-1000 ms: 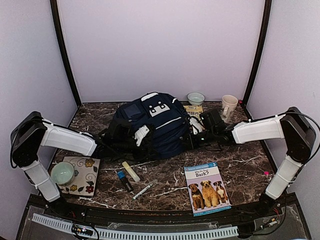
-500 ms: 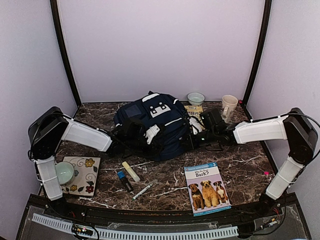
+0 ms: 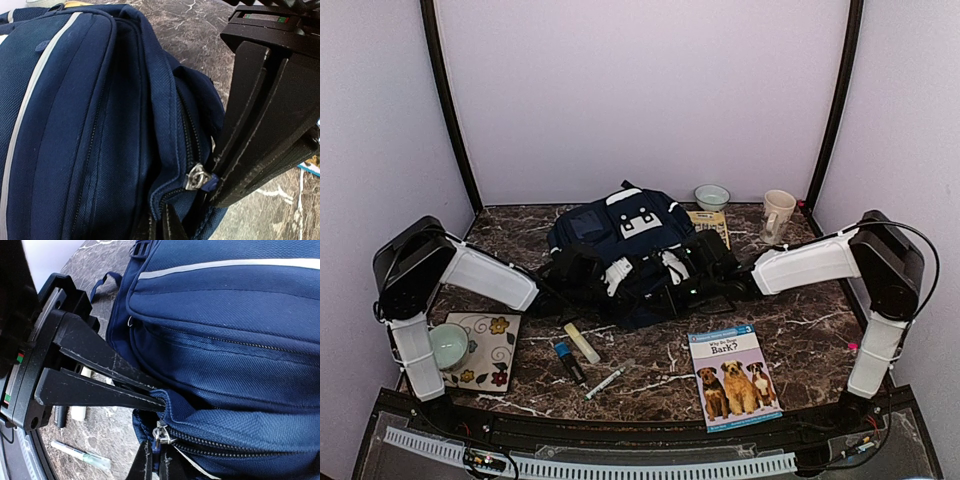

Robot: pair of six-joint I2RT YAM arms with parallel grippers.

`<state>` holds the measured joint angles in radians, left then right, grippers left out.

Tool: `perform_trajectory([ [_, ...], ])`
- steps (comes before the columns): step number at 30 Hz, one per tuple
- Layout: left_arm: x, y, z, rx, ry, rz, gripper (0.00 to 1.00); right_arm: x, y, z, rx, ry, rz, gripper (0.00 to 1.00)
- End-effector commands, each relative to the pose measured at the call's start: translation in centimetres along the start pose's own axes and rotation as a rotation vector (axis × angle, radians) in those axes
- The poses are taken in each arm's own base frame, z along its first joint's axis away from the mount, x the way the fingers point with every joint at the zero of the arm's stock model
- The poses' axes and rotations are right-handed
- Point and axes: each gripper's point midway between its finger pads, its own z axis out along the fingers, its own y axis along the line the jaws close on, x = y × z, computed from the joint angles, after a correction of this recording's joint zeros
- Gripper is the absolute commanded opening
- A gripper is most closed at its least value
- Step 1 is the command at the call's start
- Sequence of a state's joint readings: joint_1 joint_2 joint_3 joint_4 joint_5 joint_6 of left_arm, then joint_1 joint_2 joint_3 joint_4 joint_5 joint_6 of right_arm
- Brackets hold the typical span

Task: Pack the student bag
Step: Unzip the largest pocket of the student bag.

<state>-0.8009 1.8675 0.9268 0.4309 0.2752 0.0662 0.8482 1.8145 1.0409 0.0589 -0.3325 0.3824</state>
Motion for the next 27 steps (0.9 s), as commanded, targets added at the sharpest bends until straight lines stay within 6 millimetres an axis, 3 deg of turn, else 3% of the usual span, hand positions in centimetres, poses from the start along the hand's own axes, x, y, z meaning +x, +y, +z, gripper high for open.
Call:
perform_trajectory([
  [1, -3.7, -1.0, -2.0, 0.005, -0.134, 0.035, 0.01, -2.4, 6.7, 0.1, -0.247, -0.060, -0.095, 0.00],
  [6, -3.5, -0.8, -3.0, -0.024, -0.170, 0.037, 0.03, -2.2, 6.5, 1.1, -0.248, -0.043, -0.085, 0.00],
  [9, -3.3, -0.8, -3.5, -0.032, -0.192, 0.034, 0.05, -2.1, 7.4, 1.9, -0.280, -0.029, -0.086, 0.00],
  [12, -3.3, -0.4, -4.1, -0.063, -0.203, 0.031, 0.19, -2.8, 8.2, 2.3, -0.289, -0.041, -0.105, 0.00],
  [14, -3.3, -0.3, -4.9, -0.083, -0.217, 0.032, 0.32, -2.7, 7.7, 2.6, -0.265, -0.042, -0.103, 0.00],
  [16, -3.5, -0.2, -5.9, -0.104, -0.234, 0.034, 0.37, -2.5, 7.1, 2.9, -0.242, -0.034, -0.096, 0.00],
  [24, -3.9, 0.4, -10.1, -0.201, -0.275, 0.009, 0.44, -2.4, 6.6, 4.0, -0.218, -0.011, -0.106, 0.00],
  [27, -3.5, 1.2, -11.1, -0.263, -0.279, -0.026, 0.46, -2.5, 6.4, 4.1, -0.210, -0.012, -0.109, 0.06],
])
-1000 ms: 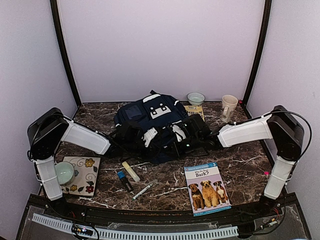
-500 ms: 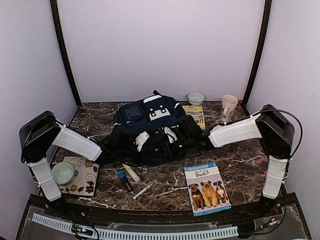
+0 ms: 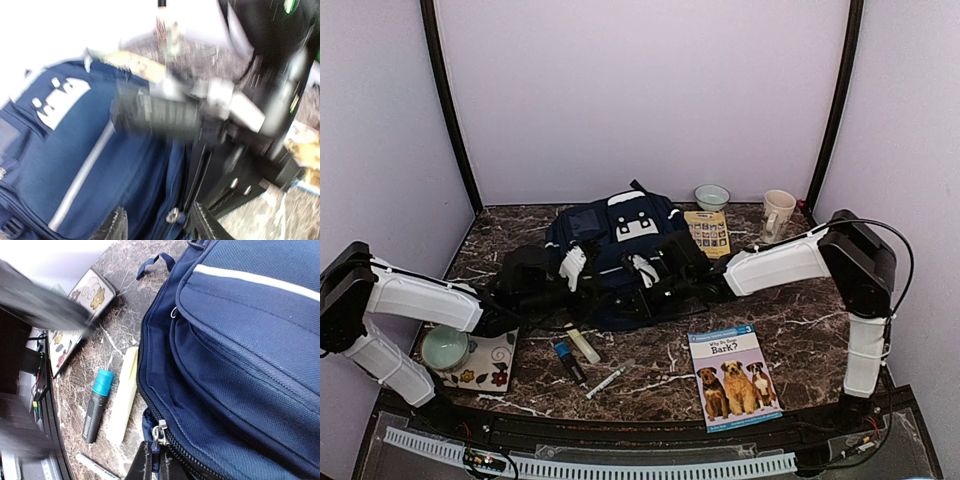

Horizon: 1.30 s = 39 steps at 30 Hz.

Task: Pack the student bag
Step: Unzip the largest pocket of the student bag, then grab the largest pocket of the student bag.

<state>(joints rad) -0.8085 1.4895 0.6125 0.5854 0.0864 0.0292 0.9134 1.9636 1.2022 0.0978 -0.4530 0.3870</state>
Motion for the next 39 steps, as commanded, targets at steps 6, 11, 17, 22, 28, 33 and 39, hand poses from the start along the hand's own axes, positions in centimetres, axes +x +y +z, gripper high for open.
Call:
perform_trajectory([
  [6, -0.7, 1.9, -3.2, -0.143, -0.064, -0.071, 0.48, -1.5, 1.1, 0.9, -0.030, -0.033, -0.049, 0.18],
  [11, -0.5, 2.4, -4.4, -0.187, -0.051, -0.095, 0.49, -1.8, 0.9, 0.3, 0.003, -0.043, -0.056, 0.24],
  [17, 0.2, 2.6, -5.3, -0.207, -0.045, -0.131, 0.49, -1.9, 0.2, -0.9, 0.077, -0.047, -0.073, 0.33],
  [22, 0.6, 2.1, -5.4, -0.214, -0.028, -0.179, 0.48, -1.8, -0.4, -1.9, 0.140, -0.037, -0.100, 0.41],
  [28, 0.4, 0.5, -5.2, -0.192, 0.017, -0.188, 0.48, -1.9, -0.4, -3.8, 0.191, -0.046, -0.137, 0.51],
  [33, 0.2, -0.6, -5.3, -0.194, 0.051, -0.204, 0.47, -1.6, -0.6, -5.4, 0.230, -0.069, -0.154, 0.55],
  [39, 1.8, -1.9, -4.9, -0.207, 0.099, -0.219, 0.46, -0.6, -1.8, -6.8, 0.279, -0.093, -0.141, 0.55],
])
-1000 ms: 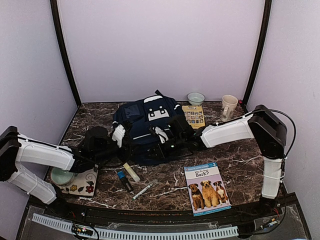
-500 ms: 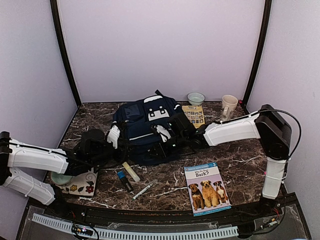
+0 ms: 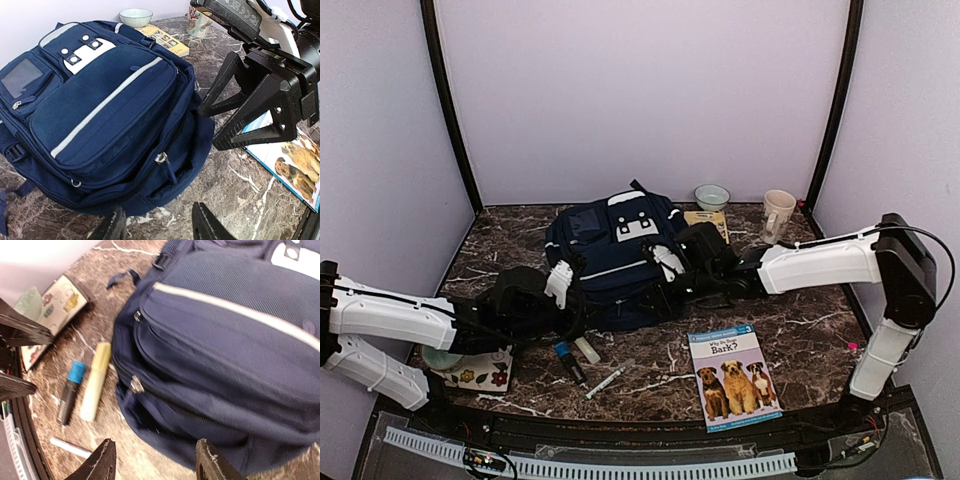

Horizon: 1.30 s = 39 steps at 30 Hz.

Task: Pack the student bag
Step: Grab the largest pocket of the student bag.

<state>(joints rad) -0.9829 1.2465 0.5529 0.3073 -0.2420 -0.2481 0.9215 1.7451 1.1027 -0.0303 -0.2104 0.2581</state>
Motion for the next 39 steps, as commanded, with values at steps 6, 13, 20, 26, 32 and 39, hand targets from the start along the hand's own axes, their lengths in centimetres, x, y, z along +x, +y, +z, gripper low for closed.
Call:
perform_trajectory([
  [6, 1.7, -1.3, 0.7, -0.050, 0.049, -0.038, 0.44, 0.5, -2.6, -1.5, 0.101, -0.073, 0.018, 0.54],
  [13, 2.4, -1.9, 2.0, -0.077, 0.038, -0.070, 0.44, 0.3, -3.9, -2.4, 0.139, -0.141, 0.032, 0.53],
  [20, 2.4, -3.2, 3.1, -0.094, 0.022, -0.094, 0.44, -0.5, -4.9, -4.4, 0.179, -0.225, 0.035, 0.53],
  [26, 2.5, -3.6, 4.5, -0.122, 0.047, -0.119, 0.44, -0.6, -5.4, -5.8, 0.204, -0.268, 0.032, 0.53],
  [32, 2.1, -4.2, 5.2, -0.128, 0.053, -0.142, 0.43, -0.3, -5.4, -6.2, 0.204, -0.270, 0.034, 0.53],
  [39, 2.0, -3.3, 6.0, -0.220, 0.066, -0.142, 0.41, -0.2, -5.2, -6.3, 0.190, -0.270, 0.034, 0.53],
])
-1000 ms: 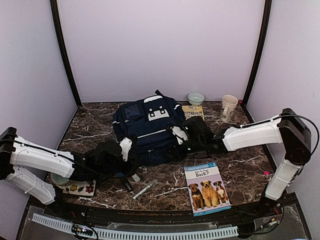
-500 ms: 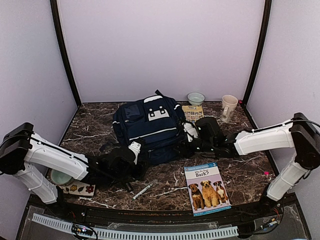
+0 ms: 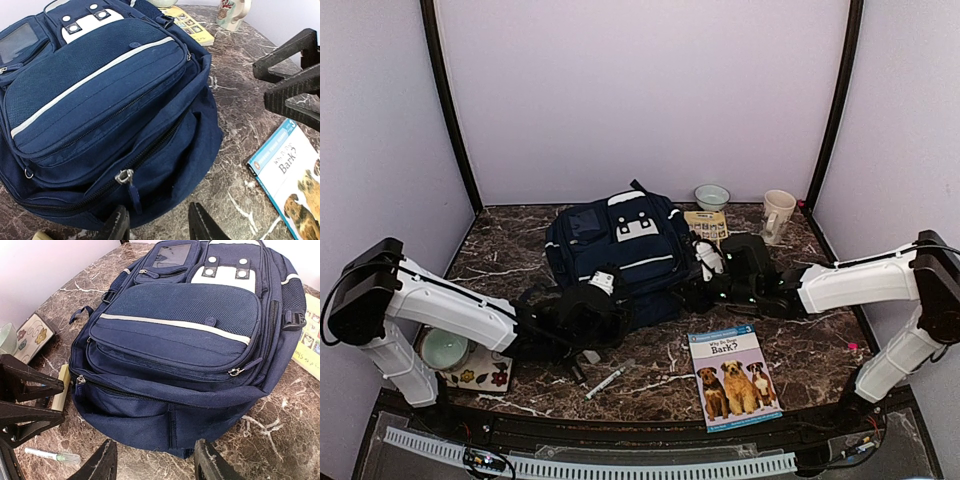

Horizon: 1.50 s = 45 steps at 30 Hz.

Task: Pack the student bag
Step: Grab the largest pocket of the student bag.

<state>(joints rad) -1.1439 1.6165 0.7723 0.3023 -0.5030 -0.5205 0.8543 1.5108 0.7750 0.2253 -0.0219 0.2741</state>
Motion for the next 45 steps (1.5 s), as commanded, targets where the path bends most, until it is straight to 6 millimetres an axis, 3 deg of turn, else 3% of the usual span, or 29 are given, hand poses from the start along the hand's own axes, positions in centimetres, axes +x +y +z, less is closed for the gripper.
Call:
perform_trajectory([
  [1, -0.3, 0.5, 0.6, -0.080, 0.008, -0.006, 0.40, -1.2, 0.0, -0.5, -0.006, -0.051, 0.007, 0.53],
  [15, 1.8, 0.7, 3.3, -0.151, 0.054, 0.010, 0.31, -1.0, -0.5, -0.6, 0.020, -0.051, -0.010, 0.53],
  [25, 2.0, 1.6, 4.2, -0.166, 0.043, 0.009, 0.00, -0.9, -1.3, -0.7, 0.066, -0.048, -0.038, 0.53],
  [35, 1.3, 1.1, 3.2, -0.104, 0.022, 0.004, 0.00, -1.3, -1.0, -0.9, 0.052, -0.081, -0.090, 0.52],
  [45, 0.6, 0.3, 2.0, -0.009, 0.038, 0.020, 0.00, -2.0, 0.2, -1.6, -0.011, -0.183, -0.272, 0.53],
])
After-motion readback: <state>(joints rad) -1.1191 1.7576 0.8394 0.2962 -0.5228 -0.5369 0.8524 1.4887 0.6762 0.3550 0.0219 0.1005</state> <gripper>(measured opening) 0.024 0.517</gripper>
